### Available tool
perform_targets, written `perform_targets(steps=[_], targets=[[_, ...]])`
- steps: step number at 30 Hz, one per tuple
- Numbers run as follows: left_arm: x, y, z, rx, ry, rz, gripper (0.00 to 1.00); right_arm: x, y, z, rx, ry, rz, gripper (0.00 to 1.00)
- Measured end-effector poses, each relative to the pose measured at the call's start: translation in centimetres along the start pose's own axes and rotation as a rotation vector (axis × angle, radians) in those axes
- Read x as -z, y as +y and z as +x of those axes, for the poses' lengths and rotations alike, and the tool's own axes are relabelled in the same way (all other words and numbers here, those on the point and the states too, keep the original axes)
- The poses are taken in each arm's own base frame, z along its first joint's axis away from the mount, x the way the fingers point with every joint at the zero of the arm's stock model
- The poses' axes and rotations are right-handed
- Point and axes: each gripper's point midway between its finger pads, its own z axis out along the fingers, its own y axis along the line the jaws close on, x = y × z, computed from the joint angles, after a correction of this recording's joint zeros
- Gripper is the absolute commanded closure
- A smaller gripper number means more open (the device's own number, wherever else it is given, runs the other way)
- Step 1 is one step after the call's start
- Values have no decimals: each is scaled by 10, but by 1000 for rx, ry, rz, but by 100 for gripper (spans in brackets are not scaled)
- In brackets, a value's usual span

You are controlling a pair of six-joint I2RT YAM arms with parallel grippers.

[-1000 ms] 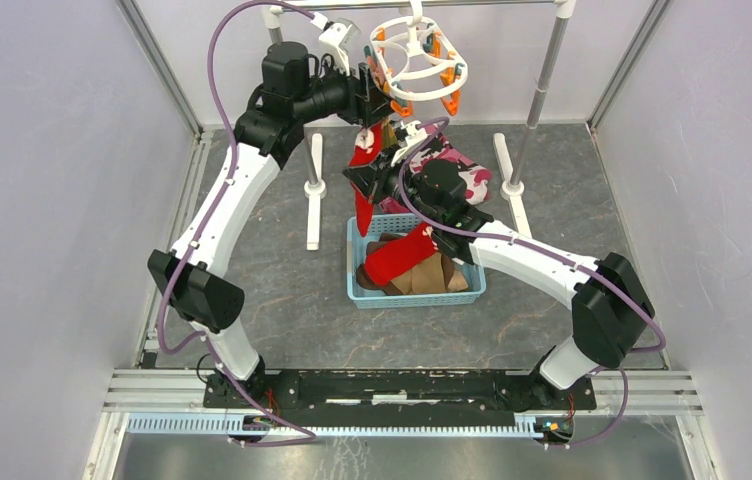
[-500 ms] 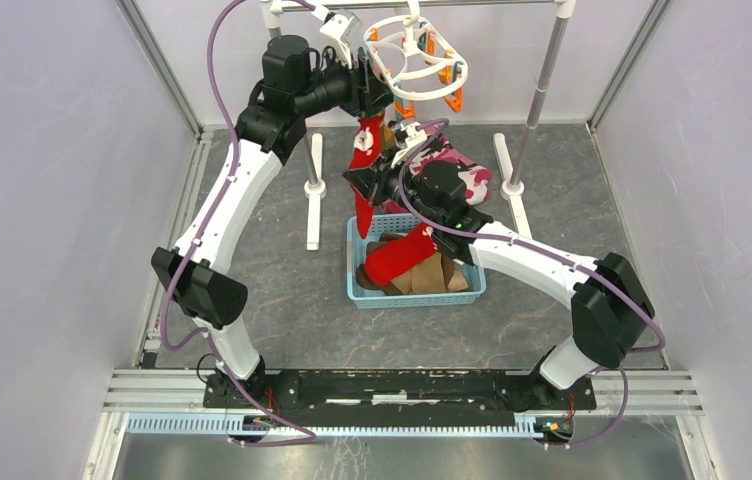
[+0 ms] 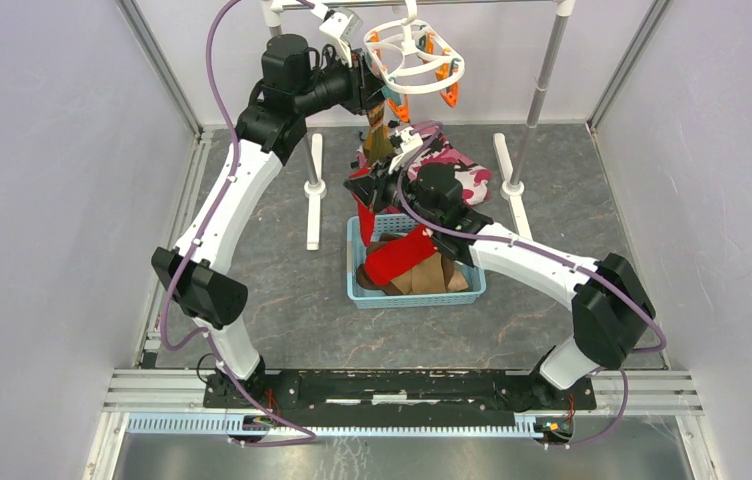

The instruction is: Remove the socks clipped to the hanger

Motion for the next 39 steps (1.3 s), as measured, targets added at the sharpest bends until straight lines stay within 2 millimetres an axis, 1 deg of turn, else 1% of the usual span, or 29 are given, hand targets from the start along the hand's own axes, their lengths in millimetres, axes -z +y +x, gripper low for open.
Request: perform_targets(steps=[2,4,5,7,8,9,10,12,14,16,17,19,20,22,23,25,26,29,31,32,34,36,37,39], targets=[[0,-1,0,0,0,2,98,4,-3,6,8,21,10,100],[0,-3,0,0,2,10,98,13,-7,15,17,46,25,100],[0,-3,0,-1,1,12,98,21,-10,23,23,66,37,100],[0,-5,-1,-2,0,17,97,36,-18,37,35,100,66,96],[0,-6,-2,-4,-2,22,97,47,-25,49,42,126,90,94],[1,-7,-4,-6,-5,24,96,57,-30,59,48,150,109,90],[1,-9,-5,-7,-7,28,95,68,-37,71,54,177,132,81],[2,-13,-6,-9,-7,37,94,90,-51,97,61,237,182,56],[5,-17,-7,-9,-6,49,93,111,-64,122,68,305,234,43],[8,-22,-9,-11,-7,55,93,127,-76,140,76,375,283,33],[10,-24,-12,-13,-11,57,92,132,-79,146,82,405,301,28],[15,-28,-17,-20,-21,61,92,141,-85,152,95,460,333,22],[16,-28,-18,-21,-24,61,92,144,-86,153,101,482,345,22],[18,-30,-21,-25,-31,62,92,149,-87,147,111,506,363,23],[19,-31,-22,-26,-33,62,92,152,-86,141,115,507,366,24],[19,-31,-22,-26,-33,63,92,157,-84,126,118,491,371,28],[19,-31,-22,-25,-32,63,92,160,-83,115,118,474,373,30],[19,-31,-22,-25,-32,62,92,162,-84,81,114,409,378,45],[19,-31,-22,-25,-32,64,92,159,-86,67,104,380,370,54],[19,-31,-22,-25,-31,63,92,158,-87,64,97,373,364,60],[19,-31,-22,-24,-31,63,92,155,-92,64,61,366,348,71],[19,-31,-22,-25,-32,63,92,153,-98,75,17,375,330,80],[19,-31,-22,-24,-31,63,92,153,-101,85,-7,391,322,85],[19,-31,-22,-24,-31,62,92,156,-110,117,-65,446,318,90]])
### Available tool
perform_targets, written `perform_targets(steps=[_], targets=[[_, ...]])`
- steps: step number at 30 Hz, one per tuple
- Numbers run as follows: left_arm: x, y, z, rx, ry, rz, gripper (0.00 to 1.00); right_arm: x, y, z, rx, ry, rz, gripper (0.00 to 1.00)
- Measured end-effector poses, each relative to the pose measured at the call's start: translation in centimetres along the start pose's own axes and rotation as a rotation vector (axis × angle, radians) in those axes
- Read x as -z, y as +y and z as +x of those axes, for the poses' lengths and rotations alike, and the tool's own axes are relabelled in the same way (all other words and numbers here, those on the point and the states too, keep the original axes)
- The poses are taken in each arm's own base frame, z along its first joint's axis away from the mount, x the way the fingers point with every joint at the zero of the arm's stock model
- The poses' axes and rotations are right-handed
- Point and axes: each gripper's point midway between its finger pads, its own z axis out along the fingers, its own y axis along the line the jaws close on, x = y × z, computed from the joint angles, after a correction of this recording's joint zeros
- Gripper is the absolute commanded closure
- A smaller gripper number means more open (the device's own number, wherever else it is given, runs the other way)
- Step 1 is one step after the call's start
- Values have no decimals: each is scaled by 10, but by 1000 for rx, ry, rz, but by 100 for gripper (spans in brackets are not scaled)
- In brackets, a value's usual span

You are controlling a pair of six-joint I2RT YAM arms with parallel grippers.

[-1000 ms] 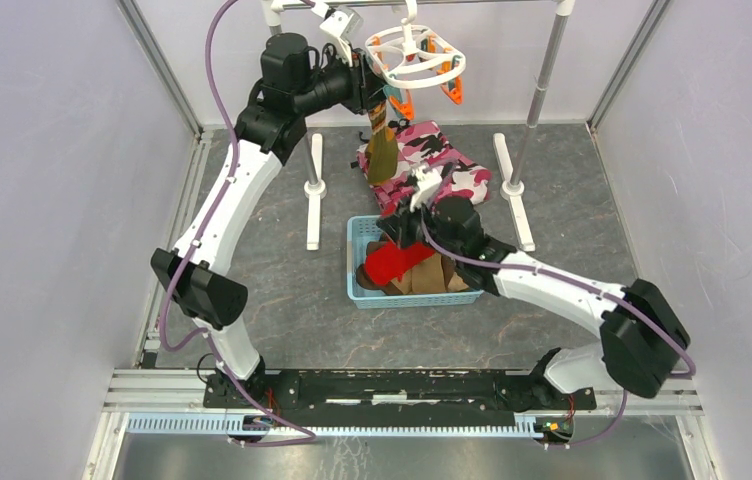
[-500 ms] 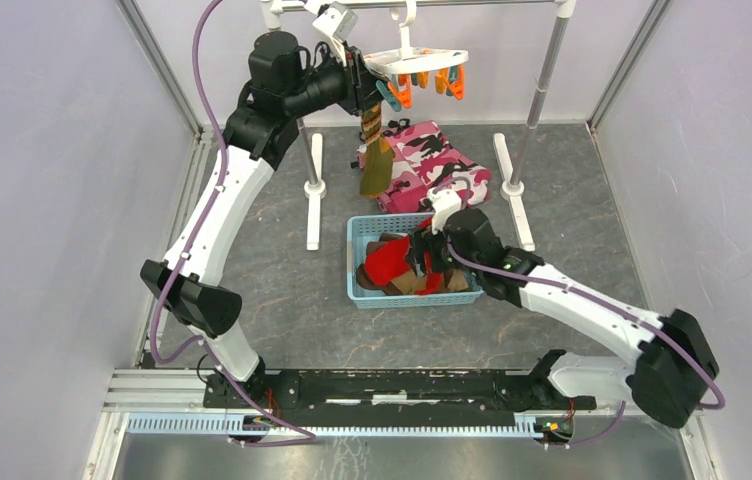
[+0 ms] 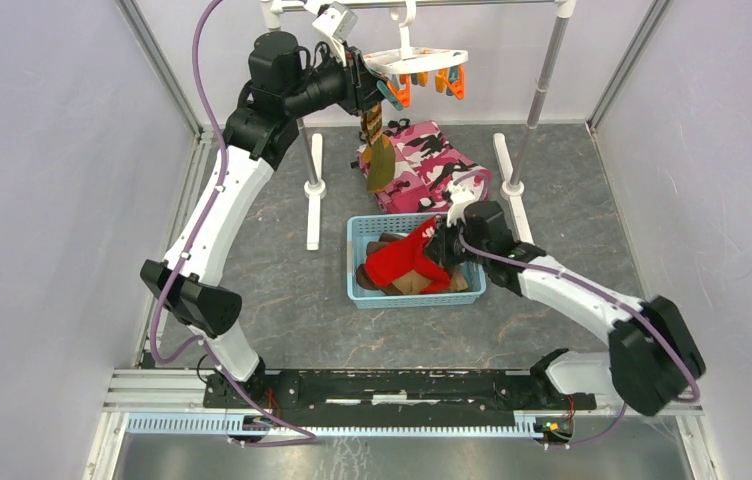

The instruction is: Remove the socks clipped to the hanger

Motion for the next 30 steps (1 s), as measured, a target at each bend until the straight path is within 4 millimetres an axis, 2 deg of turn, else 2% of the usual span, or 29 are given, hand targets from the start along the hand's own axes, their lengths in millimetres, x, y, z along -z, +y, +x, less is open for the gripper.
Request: perform_targets(steps=[2,5,8,10,12,13,14,16,19,20,22,24,25,30], targets=[[0,0,0,0,0,0,92,-13,-9,35,-39,88,1,94],[0,0,0,0,0,0,92,-29,-23,76,-86,193,30,98],[0,0,1,1,2,0,92,-37,-31,86,-100,210,55,96],[-1,1,2,3,4,-1,92,-39,-33,80,-87,183,70,84],[-1,1,5,6,9,-2,92,-37,-33,67,-49,130,95,61],[-1,2,6,7,11,-3,91,-33,-30,57,-22,90,96,45],[-1,2,6,8,12,-3,92,-28,-27,45,-6,45,101,34],[-1,2,6,7,12,-2,91,-15,-19,12,40,-75,101,20],[-1,2,6,6,10,-2,90,3,-10,-49,99,-259,124,6],[-1,2,6,6,10,-2,89,4,-8,-64,114,-291,134,2],[-1,2,5,7,10,-2,87,-2,0,-102,139,-368,136,2],[-1,2,5,8,9,-2,86,-14,6,-124,165,-423,124,2],[-1,2,5,8,9,-1,85,-23,10,-133,181,-454,114,2],[-2,1,6,21,8,-1,83,-78,22,-150,248,-514,99,2]])
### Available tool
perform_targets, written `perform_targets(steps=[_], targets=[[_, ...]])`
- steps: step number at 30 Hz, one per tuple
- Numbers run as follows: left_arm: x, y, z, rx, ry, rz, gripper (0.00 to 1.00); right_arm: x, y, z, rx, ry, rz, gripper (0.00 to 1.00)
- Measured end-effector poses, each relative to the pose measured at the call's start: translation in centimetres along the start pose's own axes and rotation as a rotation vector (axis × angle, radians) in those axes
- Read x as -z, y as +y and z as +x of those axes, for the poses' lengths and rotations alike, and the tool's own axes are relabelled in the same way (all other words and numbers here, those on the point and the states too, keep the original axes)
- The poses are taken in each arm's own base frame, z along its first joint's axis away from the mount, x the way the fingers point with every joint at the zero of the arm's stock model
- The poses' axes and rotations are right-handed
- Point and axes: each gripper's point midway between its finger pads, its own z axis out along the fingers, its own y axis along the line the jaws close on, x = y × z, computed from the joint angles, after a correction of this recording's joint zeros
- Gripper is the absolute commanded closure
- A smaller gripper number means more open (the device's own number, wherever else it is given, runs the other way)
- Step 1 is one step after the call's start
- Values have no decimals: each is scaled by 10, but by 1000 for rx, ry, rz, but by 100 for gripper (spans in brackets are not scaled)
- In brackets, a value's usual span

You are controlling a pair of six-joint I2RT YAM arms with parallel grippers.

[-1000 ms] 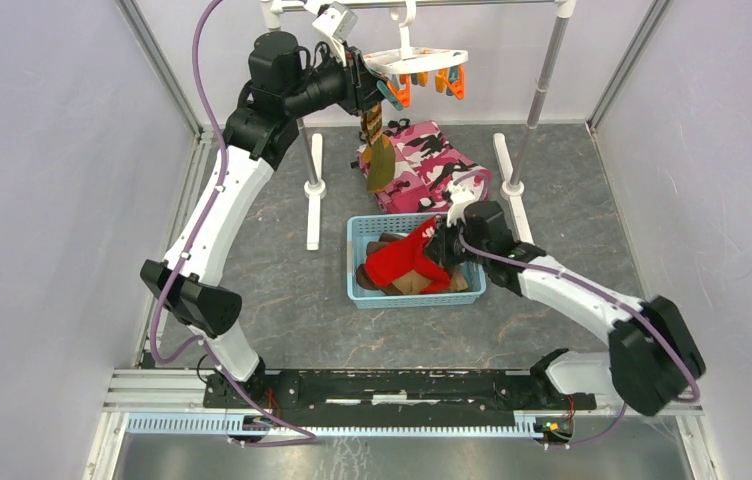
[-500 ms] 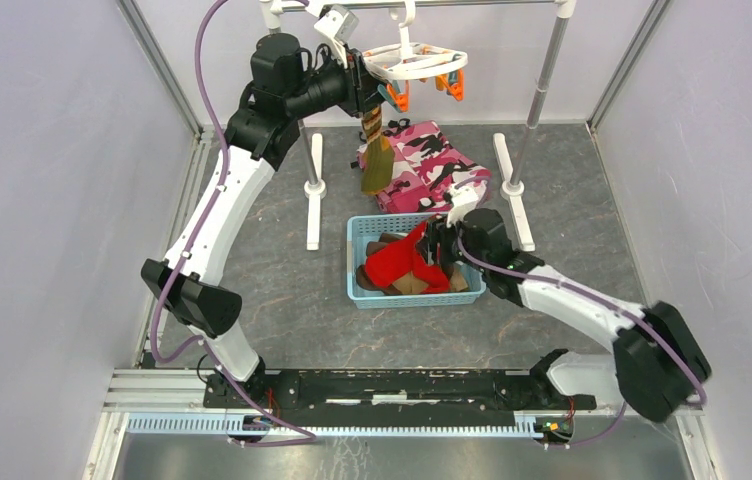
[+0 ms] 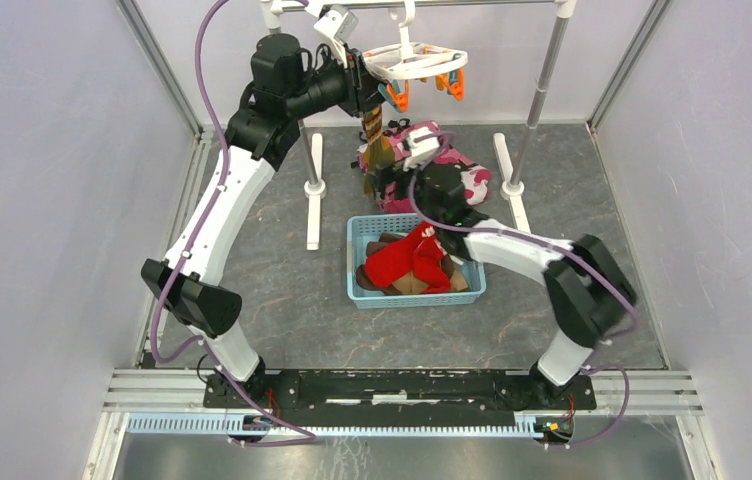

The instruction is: Remove the socks clipped to the hanger

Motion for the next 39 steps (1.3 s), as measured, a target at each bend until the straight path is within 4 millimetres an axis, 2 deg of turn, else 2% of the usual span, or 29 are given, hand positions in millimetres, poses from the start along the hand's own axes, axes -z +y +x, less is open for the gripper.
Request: perform_targets(steps=[4,6,9,11,12,13,15,16,20,24,28,33,36,39], targets=[[0,1,3,4,5,-3,83,-45,9,-2,50,-71,13,3],[-1,2,3,5,6,-5,83,-59,10,-6,70,-104,34,8],[-1,2,3,4,6,-6,83,-73,4,-17,87,-146,101,25],[0,2,3,5,5,-6,81,-77,-4,-22,92,-167,155,45],[0,2,3,4,6,-6,75,-77,-7,-24,94,-174,173,61],[0,1,3,5,6,-6,59,-78,-9,-26,96,-180,188,77],[2,1,4,8,7,-10,15,-77,-12,-28,108,-183,200,100],[3,1,4,10,7,-15,2,-77,-13,-28,108,-184,205,100],[12,-2,8,32,17,-39,0,-77,-11,-29,108,-184,192,100],[33,-6,15,36,37,-84,0,-65,-1,-32,110,-177,151,100],[58,-6,21,22,51,-133,0,-30,17,-46,89,-187,87,100],[81,-8,33,25,73,-176,0,31,32,-73,1,-237,5,100],[83,-9,39,32,85,-174,4,51,37,-84,-57,-259,-42,100],[81,-7,48,47,102,-172,5,58,46,-84,-102,-246,-88,100]])
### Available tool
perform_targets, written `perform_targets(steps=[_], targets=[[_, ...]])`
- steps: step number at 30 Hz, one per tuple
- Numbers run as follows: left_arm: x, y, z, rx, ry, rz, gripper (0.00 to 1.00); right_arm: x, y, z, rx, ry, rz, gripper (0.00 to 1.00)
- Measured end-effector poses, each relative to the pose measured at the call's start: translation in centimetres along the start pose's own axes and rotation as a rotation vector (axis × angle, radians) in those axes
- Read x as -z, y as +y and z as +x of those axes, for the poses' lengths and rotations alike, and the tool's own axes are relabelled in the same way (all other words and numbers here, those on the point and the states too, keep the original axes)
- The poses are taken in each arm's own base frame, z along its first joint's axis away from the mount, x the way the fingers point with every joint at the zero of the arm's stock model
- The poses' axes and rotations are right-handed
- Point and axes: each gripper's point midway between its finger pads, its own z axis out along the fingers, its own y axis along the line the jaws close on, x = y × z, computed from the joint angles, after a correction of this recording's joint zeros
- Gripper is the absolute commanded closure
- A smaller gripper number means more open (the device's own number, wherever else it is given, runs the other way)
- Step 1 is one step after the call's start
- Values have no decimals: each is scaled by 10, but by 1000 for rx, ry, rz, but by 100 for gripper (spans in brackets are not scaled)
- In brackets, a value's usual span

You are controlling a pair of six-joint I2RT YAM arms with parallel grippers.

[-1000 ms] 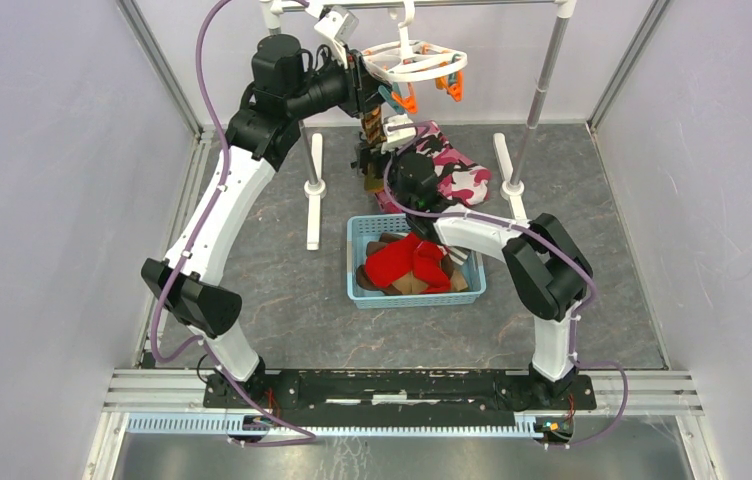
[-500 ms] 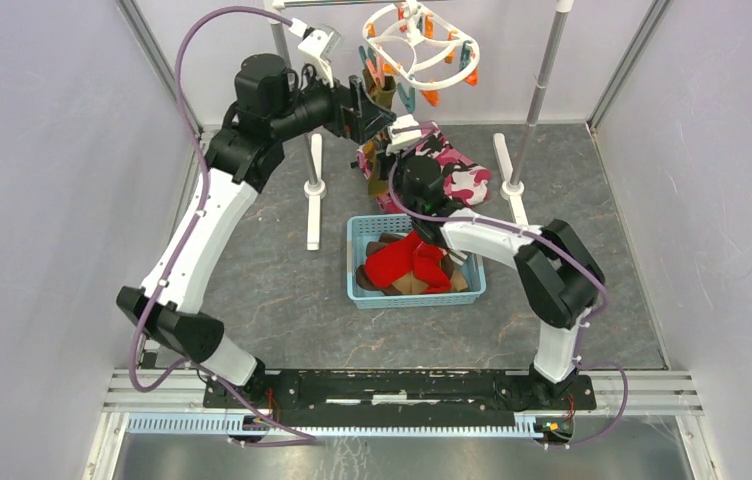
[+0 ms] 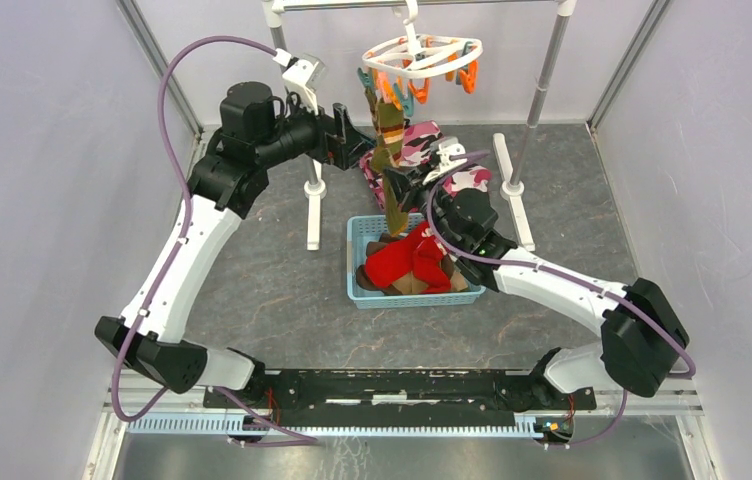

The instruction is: Remove the socks clipped to the hanger

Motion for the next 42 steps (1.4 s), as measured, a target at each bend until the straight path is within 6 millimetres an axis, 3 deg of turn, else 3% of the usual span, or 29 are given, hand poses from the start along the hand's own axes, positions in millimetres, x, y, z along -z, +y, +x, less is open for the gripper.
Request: perform_targets(steps=[8,18,24,35,42], targets=[[-17,5,4,56,9,5,6,10,39,24,-73,97,-99,100],[-61,19,10,120,40,28,8,8,50,18,-114,98,-126,100],[-82,22,-4,133,11,53,15,7,53,15,-129,93,-134,100],[-94,28,-25,115,-44,53,32,4,59,28,-151,126,-156,100],[-99,35,-25,115,-47,28,62,3,61,29,-160,132,-166,100]])
